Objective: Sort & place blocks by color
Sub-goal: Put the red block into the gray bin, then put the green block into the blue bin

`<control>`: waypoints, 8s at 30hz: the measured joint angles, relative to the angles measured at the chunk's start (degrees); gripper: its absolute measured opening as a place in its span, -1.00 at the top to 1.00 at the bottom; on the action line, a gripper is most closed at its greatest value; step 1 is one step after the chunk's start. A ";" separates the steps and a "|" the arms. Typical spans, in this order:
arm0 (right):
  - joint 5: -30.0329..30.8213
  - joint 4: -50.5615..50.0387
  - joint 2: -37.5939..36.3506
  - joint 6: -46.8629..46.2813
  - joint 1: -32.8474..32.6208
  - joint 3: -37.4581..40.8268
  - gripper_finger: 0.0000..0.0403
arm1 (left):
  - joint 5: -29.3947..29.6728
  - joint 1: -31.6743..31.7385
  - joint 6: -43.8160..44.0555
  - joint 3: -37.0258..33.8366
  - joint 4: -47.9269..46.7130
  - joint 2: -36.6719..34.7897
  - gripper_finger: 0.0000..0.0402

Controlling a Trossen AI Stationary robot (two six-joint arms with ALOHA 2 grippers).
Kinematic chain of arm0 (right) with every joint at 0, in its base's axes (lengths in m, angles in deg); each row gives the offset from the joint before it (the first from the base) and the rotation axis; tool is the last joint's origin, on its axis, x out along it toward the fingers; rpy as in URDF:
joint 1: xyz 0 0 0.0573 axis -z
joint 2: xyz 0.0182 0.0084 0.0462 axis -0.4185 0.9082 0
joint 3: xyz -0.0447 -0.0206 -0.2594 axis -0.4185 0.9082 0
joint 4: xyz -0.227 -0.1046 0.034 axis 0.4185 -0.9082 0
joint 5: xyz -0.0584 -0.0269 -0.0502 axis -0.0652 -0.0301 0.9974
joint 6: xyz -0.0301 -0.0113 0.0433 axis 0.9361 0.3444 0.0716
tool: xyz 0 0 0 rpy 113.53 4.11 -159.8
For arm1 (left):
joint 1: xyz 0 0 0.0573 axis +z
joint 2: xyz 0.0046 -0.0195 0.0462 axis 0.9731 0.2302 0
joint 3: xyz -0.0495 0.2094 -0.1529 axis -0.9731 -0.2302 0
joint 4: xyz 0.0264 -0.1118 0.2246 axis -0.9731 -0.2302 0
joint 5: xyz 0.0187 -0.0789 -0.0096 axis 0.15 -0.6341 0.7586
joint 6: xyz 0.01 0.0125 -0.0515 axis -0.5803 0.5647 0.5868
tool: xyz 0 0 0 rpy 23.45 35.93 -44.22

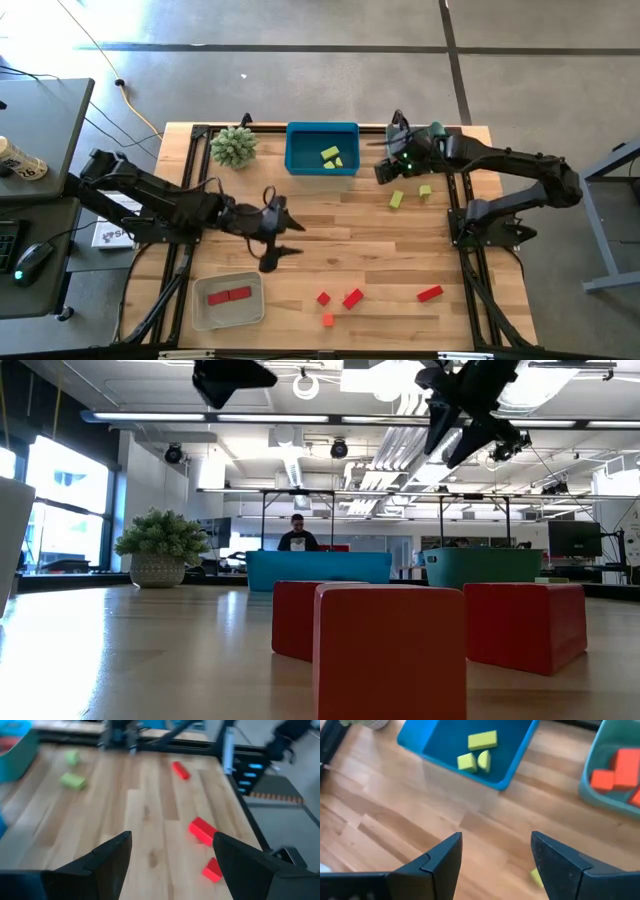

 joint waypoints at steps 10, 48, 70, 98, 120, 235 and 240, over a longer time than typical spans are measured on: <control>4.77 -0.01 0.00 -12.09 -10.46 0.00 -0.11 | -0.23 -6.07 -13.20 0.00 11.38 10.87 -0.34; 9.94 -0.15 0.04 -16.83 -18.34 0.00 -0.11 | -7.55 -7.41 -15.03 0.02 30.85 36.43 -0.34; 9.17 -1.04 0.04 -16.70 -18.34 0.00 -0.11 | -10.10 -7.64 -20.97 8.07 21.74 42.62 -0.34; 10.12 -1.16 0.04 -16.90 -18.32 0.00 -0.11 | -11.73 -6.96 -12.54 8.07 21.62 42.59 0.47; 11.80 -2.35 0.04 -10.41 -16.72 0.00 -0.11 | 3.05 0.06 -8.36 8.01 -1.81 21.09 0.47; 0.47 -16.23 34.73 92.51 2.07 0.00 -0.11 | 13.04 -14.51 19.07 5.01 -36.52 -16.20 0.14; -0.29 -15.15 35.26 91.32 2.05 0.00 -0.11 | 13.04 -14.52 19.07 5.01 -36.67 -16.20 0.14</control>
